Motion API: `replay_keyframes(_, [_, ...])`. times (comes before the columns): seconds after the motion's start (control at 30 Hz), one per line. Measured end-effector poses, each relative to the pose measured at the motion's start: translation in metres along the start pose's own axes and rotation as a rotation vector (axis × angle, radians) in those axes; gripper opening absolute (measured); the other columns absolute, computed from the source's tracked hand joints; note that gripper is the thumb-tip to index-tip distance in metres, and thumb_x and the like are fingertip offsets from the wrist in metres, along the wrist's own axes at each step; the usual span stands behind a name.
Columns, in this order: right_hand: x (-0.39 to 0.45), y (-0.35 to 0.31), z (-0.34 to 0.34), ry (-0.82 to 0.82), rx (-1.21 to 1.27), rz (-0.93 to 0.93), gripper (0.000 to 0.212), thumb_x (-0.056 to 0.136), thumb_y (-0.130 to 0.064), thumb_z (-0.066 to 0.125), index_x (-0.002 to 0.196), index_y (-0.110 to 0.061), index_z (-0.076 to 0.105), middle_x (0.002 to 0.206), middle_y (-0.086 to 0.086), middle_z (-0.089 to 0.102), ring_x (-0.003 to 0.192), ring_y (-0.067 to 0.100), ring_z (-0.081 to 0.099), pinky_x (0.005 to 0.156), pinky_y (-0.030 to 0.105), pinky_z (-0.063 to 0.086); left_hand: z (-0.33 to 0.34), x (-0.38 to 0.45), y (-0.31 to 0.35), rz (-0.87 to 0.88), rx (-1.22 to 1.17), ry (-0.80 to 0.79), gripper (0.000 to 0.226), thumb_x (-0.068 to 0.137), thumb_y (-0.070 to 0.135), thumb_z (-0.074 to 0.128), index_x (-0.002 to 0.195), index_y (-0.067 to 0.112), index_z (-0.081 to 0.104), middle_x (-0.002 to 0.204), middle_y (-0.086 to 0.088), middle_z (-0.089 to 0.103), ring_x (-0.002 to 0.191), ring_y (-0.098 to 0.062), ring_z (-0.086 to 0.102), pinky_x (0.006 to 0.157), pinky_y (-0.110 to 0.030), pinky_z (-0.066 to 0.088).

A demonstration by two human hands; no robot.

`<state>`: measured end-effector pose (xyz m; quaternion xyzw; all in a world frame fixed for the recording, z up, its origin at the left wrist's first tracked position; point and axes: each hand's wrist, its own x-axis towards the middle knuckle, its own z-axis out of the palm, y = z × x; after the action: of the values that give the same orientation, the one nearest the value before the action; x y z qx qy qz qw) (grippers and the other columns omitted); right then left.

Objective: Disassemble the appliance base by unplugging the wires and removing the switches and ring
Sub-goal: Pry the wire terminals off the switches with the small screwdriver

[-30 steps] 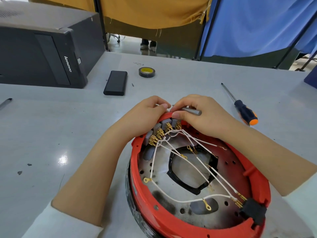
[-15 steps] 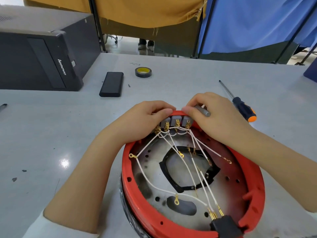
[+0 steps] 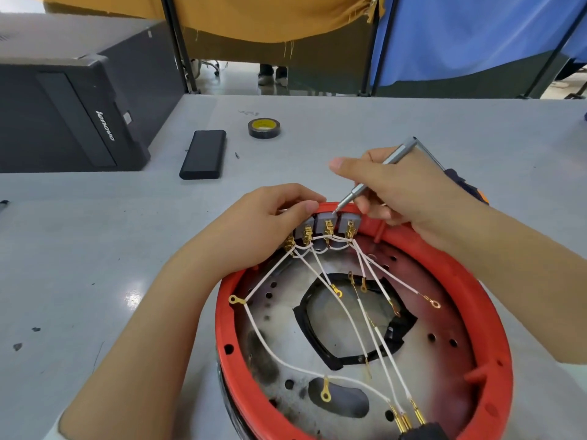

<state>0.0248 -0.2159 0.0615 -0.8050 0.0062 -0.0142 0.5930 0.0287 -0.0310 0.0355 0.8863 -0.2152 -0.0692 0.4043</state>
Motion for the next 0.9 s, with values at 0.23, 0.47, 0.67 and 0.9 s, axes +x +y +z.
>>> replay_keyframes(0.23, [-0.009, 0.011, 0.011, 0.183, -0.23, -0.291, 0.04, 0.084, -0.04, 0.068, 0.058, -0.018, 0.048, 0.039, -0.004, 0.051, 0.035, 0.004, 0.044, 0.04, 0.01, 0.033, 0.0, 0.0, 0.0, 0.002, 0.011, 0.002, 0.024, 0.097, 0.042, 0.042, 0.112, 0.044, 0.061, 0.095, 0.023, 0.066, 0.085, 0.011, 0.057, 0.068, -0.002, 0.039])
replay_keyframes(0.47, [-0.006, 0.012, 0.015, 0.223, -0.332, -0.351, 0.052, 0.079, -0.05, 0.07, 0.058, -0.007, 0.048, 0.05, 0.011, 0.055, 0.039, 0.007, 0.045, 0.044, 0.02, 0.04, 0.001, -0.001, -0.001, 0.004, 0.002, 0.019, 0.023, 0.097, 0.042, 0.042, 0.11, 0.044, 0.061, 0.075, 0.029, 0.062, 0.07, 0.013, 0.054, 0.058, 0.002, 0.035])
replay_keyframes(0.67, [-0.003, 0.016, 0.014, 0.233, -0.351, -0.366, 0.051, 0.077, -0.052, 0.07, 0.057, -0.01, 0.049, 0.048, 0.009, 0.055, 0.042, 0.009, 0.049, 0.049, 0.024, 0.044, 0.001, -0.001, -0.001, -0.005, 0.006, 0.013, 0.022, 0.097, 0.044, 0.041, 0.108, 0.047, 0.06, 0.081, 0.021, 0.065, 0.07, 0.006, 0.057, 0.058, -0.004, 0.039])
replay_keyframes(0.9, [-0.001, 0.018, 0.016, 0.218, -0.353, -0.435, 0.044, 0.084, -0.038, 0.067, 0.054, -0.019, 0.042, 0.044, -0.002, 0.047, 0.043, 0.008, 0.049, 0.048, 0.018, 0.04, 0.002, 0.0, -0.001, -0.006, -0.001, 0.004, 0.02, 0.097, 0.043, 0.041, 0.105, 0.048, 0.059, 0.094, 0.0, 0.069, 0.079, -0.01, 0.059, 0.068, -0.014, 0.041])
